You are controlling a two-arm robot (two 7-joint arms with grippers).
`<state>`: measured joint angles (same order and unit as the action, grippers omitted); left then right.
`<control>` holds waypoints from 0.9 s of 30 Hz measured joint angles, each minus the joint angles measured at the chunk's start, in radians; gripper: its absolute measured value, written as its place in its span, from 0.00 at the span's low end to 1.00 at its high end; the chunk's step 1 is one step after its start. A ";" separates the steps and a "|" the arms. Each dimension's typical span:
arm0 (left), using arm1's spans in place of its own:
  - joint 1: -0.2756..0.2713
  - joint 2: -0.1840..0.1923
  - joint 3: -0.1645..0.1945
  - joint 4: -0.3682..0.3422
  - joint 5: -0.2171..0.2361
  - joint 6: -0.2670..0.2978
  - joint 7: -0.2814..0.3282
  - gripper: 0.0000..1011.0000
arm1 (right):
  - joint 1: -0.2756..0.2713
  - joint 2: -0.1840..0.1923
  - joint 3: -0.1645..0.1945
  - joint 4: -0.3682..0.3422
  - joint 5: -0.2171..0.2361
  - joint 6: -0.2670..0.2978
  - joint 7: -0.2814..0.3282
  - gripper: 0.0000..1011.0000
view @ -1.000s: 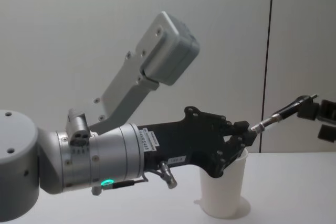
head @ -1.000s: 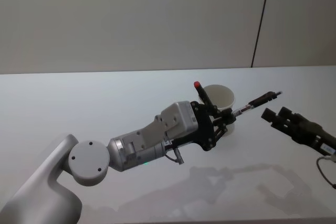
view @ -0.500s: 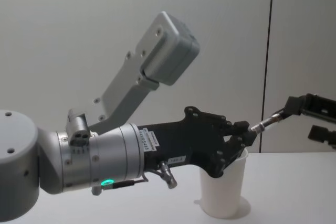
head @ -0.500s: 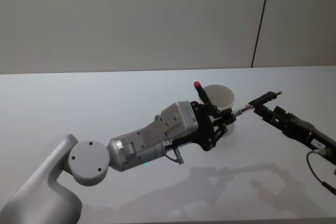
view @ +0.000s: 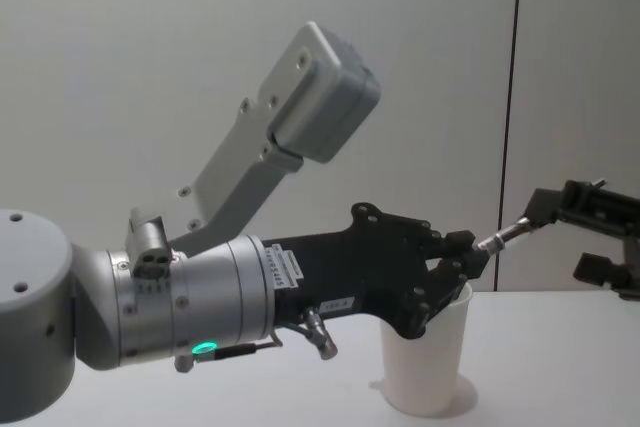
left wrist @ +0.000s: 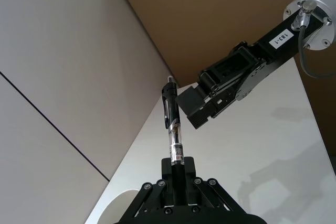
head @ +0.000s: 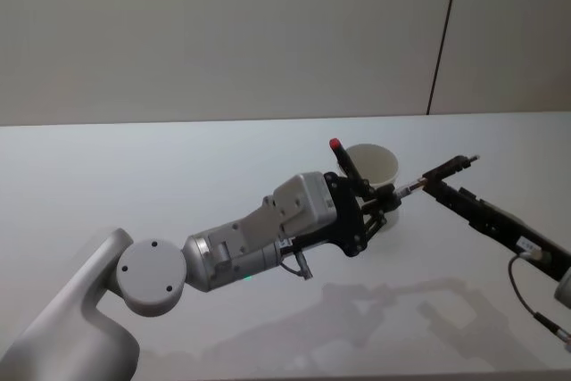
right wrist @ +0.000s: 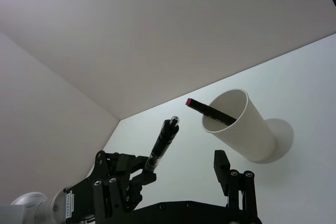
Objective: Place the pen into the pen holder.
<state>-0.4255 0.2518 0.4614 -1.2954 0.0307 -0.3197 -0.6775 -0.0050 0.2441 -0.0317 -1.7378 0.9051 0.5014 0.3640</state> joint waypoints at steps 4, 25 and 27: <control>0.000 0.000 0.000 0.000 0.000 0.000 0.000 0.14 | -0.003 -0.005 -0.003 -0.006 0.024 0.001 -0.024 0.99; 0.000 0.000 0.000 0.000 0.000 0.000 0.000 0.14 | -0.010 -0.023 -0.018 -0.027 0.143 -0.010 -0.141 0.99; 0.000 0.000 0.000 0.000 0.000 0.000 0.000 0.14 | -0.010 -0.024 -0.019 -0.028 0.150 -0.010 -0.148 0.99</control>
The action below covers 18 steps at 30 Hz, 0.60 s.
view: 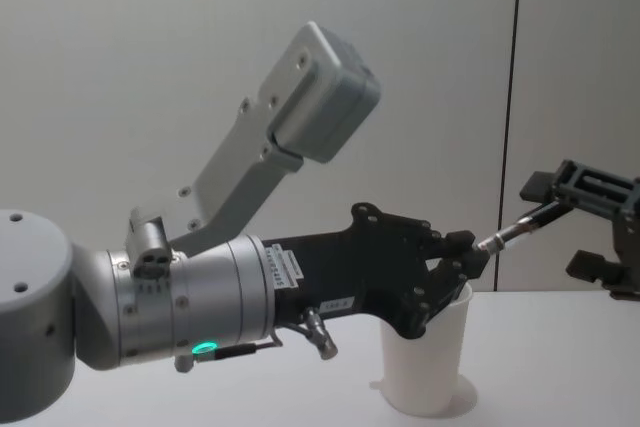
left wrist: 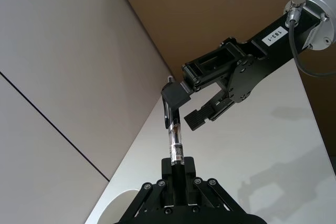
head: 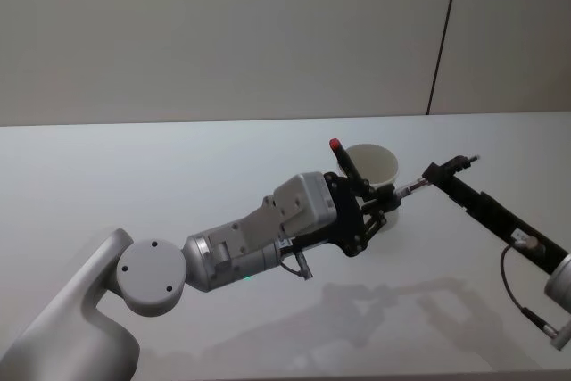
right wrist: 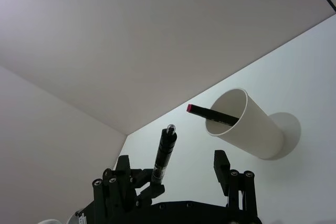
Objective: Place the pen into the pen holder.
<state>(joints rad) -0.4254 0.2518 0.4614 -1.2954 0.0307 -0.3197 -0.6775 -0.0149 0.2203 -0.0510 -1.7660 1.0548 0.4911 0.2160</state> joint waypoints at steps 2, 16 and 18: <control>0.000 0.000 0.000 0.000 0.000 0.000 0.000 0.14 | 0.000 -0.001 -0.002 -0.003 0.009 -0.001 -0.009 0.99; 0.000 0.000 0.000 0.000 0.000 0.000 0.000 0.14 | -0.006 0.002 -0.015 -0.018 0.057 -0.018 -0.038 0.76; 0.000 0.000 0.000 0.000 0.000 0.000 0.000 0.14 | -0.008 0.003 -0.018 -0.021 0.061 -0.024 -0.038 0.69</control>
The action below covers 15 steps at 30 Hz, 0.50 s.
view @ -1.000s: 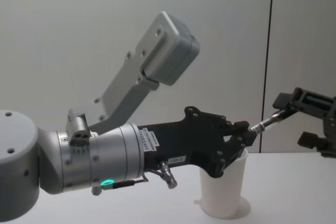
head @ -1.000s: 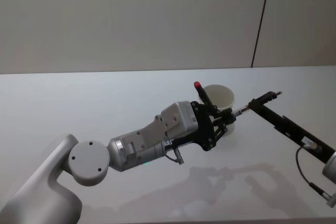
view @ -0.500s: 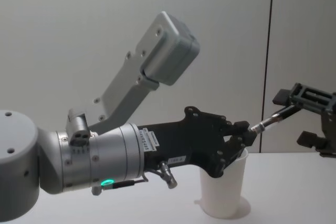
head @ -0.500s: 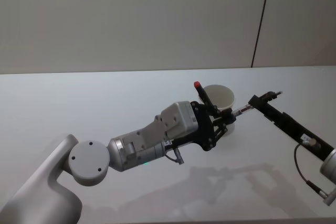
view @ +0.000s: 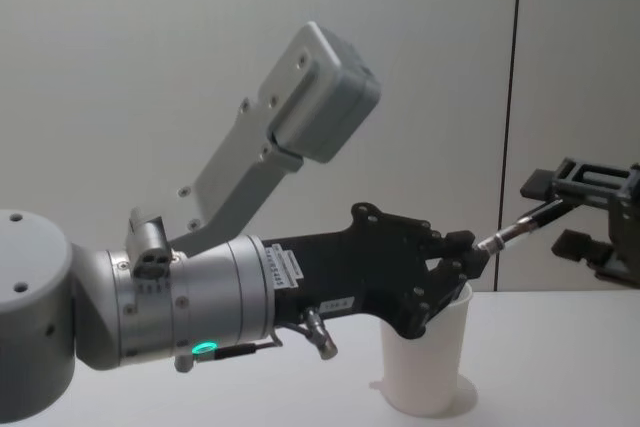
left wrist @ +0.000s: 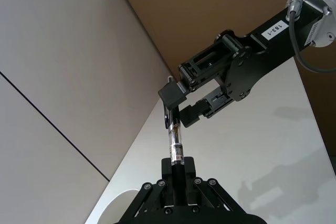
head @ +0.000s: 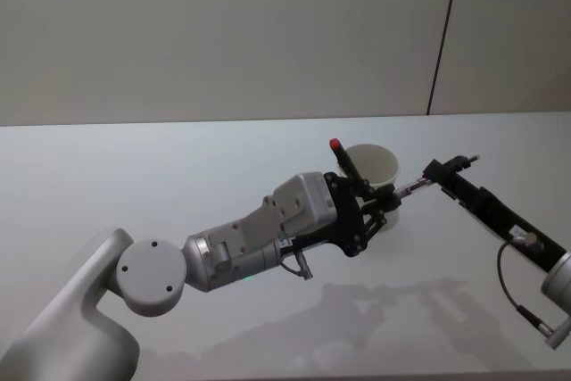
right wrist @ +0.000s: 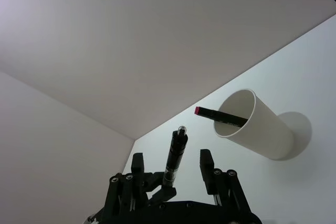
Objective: Place the pen into the pen holder.
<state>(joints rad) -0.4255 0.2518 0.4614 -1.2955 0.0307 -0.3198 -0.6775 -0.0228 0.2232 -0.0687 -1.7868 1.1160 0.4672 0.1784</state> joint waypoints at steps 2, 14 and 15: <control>0.000 0.000 0.000 0.000 0.000 0.000 0.000 0.14 | -0.001 0.001 -0.001 -0.002 0.002 -0.005 0.002 0.65; 0.000 0.000 0.000 0.000 0.000 0.000 0.000 0.14 | -0.013 0.007 -0.012 -0.015 0.019 -0.061 0.026 0.25; 0.000 0.000 0.000 0.000 0.000 0.000 0.000 0.14 | -0.013 0.008 -0.013 -0.016 0.019 -0.064 0.026 0.25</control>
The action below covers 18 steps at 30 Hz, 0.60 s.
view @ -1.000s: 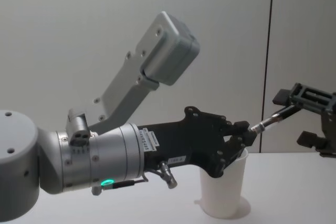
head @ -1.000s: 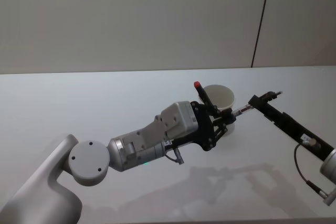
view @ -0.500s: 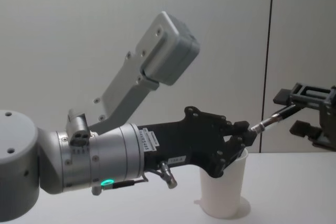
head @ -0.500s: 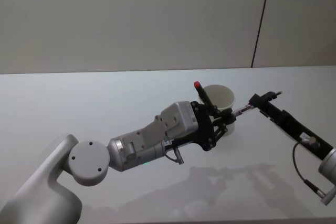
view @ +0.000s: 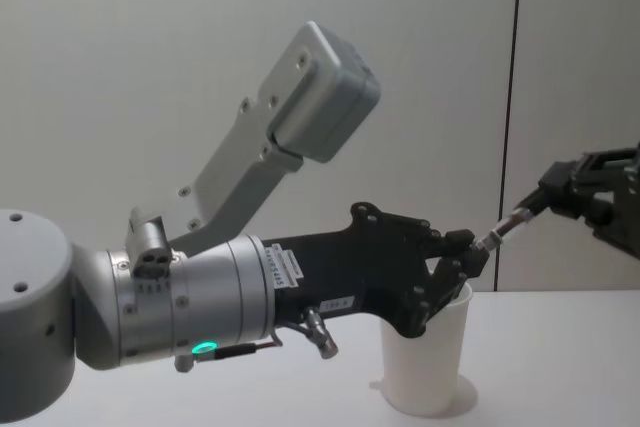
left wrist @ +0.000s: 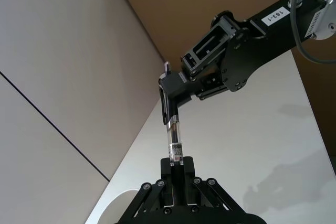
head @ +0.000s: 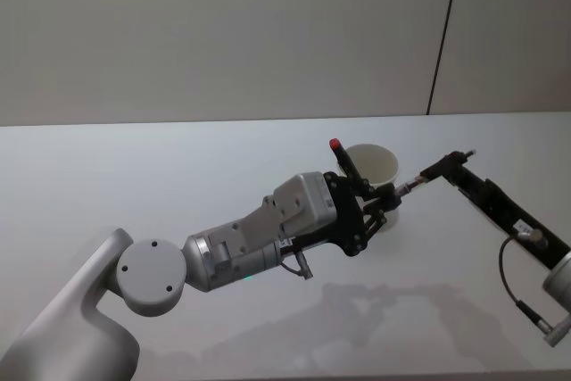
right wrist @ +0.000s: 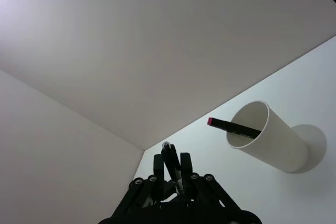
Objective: Place the pen into the pen holder.
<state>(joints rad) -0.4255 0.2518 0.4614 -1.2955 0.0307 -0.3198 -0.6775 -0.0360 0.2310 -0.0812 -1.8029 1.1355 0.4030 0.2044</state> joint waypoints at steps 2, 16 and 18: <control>0.000 0.000 0.000 0.000 -0.001 0.000 0.000 0.14 | -0.001 0.002 -0.002 -0.001 0.002 -0.009 0.000 0.17; 0.000 0.000 0.000 0.000 0.000 0.000 0.000 0.35 | -0.003 0.013 -0.010 -0.011 0.013 -0.050 -0.004 0.13; 0.000 0.000 0.000 0.000 0.000 0.000 0.000 0.40 | -0.003 0.016 -0.011 -0.012 0.012 -0.055 -0.004 0.13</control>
<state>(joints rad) -0.4255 0.2518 0.4616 -1.2955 0.0308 -0.3193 -0.6776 -0.0389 0.2468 -0.0926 -1.8148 1.1478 0.3478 0.2004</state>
